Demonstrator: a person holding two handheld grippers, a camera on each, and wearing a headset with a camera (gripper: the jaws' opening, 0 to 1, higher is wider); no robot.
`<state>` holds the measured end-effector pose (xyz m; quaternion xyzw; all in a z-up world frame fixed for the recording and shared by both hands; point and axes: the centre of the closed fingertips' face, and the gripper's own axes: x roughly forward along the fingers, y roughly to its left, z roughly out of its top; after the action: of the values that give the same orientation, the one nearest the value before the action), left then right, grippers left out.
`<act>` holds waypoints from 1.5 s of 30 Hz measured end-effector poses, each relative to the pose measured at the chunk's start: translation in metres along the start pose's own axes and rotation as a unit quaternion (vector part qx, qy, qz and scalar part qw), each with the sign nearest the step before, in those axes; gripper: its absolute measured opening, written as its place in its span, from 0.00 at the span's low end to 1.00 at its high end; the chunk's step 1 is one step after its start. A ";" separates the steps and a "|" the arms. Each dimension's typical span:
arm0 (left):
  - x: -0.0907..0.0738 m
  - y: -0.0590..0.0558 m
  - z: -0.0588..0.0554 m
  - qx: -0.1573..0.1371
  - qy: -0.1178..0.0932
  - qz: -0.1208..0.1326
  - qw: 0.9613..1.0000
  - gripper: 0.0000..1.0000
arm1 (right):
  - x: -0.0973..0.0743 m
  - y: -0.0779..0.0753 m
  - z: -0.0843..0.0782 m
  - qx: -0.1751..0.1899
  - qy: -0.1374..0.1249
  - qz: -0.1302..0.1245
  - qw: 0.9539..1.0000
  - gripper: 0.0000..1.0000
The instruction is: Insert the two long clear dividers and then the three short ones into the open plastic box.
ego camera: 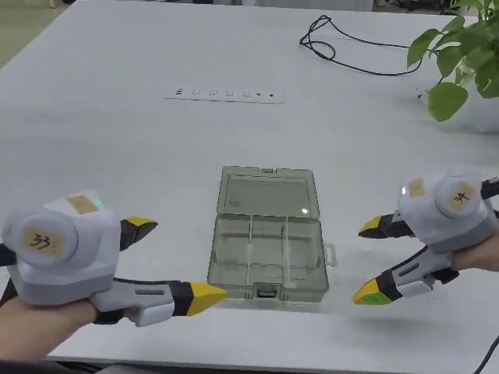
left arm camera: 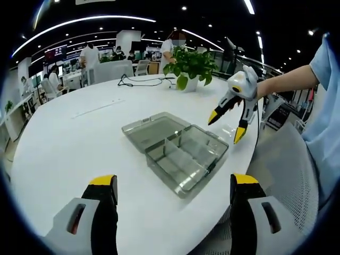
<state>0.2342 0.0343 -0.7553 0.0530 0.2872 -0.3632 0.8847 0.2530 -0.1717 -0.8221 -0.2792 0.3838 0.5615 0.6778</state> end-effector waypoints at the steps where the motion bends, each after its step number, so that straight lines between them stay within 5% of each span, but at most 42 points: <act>1: 0.000 0.000 0.000 0.001 0.001 0.000 1.000 0.89 | 0.003 -0.006 -0.005 -0.001 0.003 0.000 1.000 0.61; 8: 0.001 -0.003 -0.001 0.000 0.003 -0.001 1.000 0.89 | 0.011 -0.012 -0.017 -0.017 0.039 0.012 0.999 0.49; 22: 0.004 -0.003 0.001 -0.003 0.000 -0.004 1.000 0.89 | 0.021 -0.019 -0.024 -0.077 0.094 0.026 0.992 0.40; 26: 0.006 -0.001 0.001 -0.003 0.000 -0.004 1.000 0.89 | 0.022 -0.021 -0.025 -0.119 0.109 0.017 0.987 0.38; 45: 0.007 -0.004 0.002 -0.012 -0.013 -0.007 1.000 0.89 | 0.022 -0.019 -0.022 -0.104 0.110 0.008 0.988 0.33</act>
<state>0.2366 0.0263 -0.7575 0.0360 0.2807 -0.3666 0.8863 0.2687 -0.1817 -0.8540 -0.4053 0.3982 0.5692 0.5943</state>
